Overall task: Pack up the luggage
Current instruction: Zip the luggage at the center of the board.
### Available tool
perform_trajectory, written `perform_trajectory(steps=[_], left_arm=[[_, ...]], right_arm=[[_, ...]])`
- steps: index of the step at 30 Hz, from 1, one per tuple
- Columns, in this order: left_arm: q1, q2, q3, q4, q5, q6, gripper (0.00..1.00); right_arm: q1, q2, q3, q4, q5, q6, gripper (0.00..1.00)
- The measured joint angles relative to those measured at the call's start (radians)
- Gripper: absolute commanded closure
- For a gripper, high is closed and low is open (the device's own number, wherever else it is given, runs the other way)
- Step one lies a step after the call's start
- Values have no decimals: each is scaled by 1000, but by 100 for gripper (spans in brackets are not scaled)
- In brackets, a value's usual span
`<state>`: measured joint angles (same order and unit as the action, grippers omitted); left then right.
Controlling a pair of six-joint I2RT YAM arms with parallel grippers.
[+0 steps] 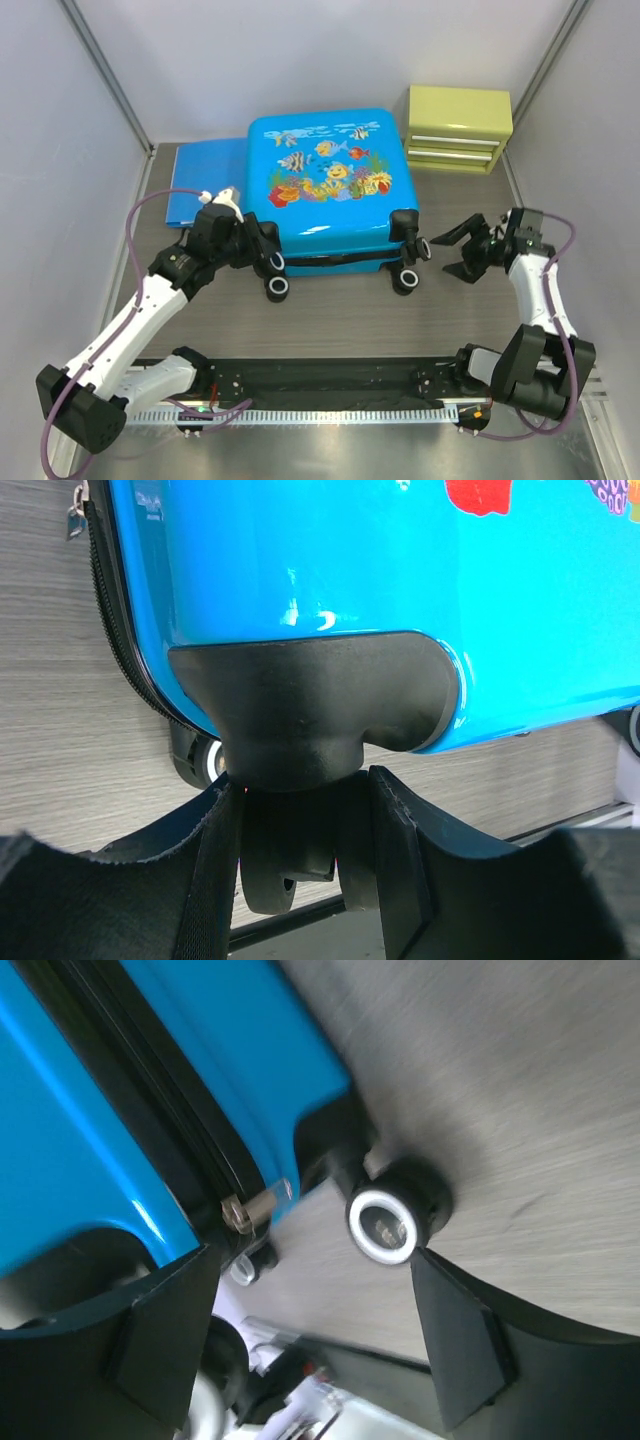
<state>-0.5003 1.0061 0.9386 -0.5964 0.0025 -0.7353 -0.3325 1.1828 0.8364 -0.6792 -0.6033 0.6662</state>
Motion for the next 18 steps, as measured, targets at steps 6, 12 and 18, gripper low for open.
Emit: perform_trajectory(steps=[6,12,18], left_arm=[[0,38,8,32,22,-26,100],[0,56,8,71,39,-44,100],[0,56,8,73,43,-48,100]], right_arm=[[9,-121,-228,173,-145,194,25],[9,-137,-278,330,-152,346,34],[10,-120,-354,504,-131,535,40]])
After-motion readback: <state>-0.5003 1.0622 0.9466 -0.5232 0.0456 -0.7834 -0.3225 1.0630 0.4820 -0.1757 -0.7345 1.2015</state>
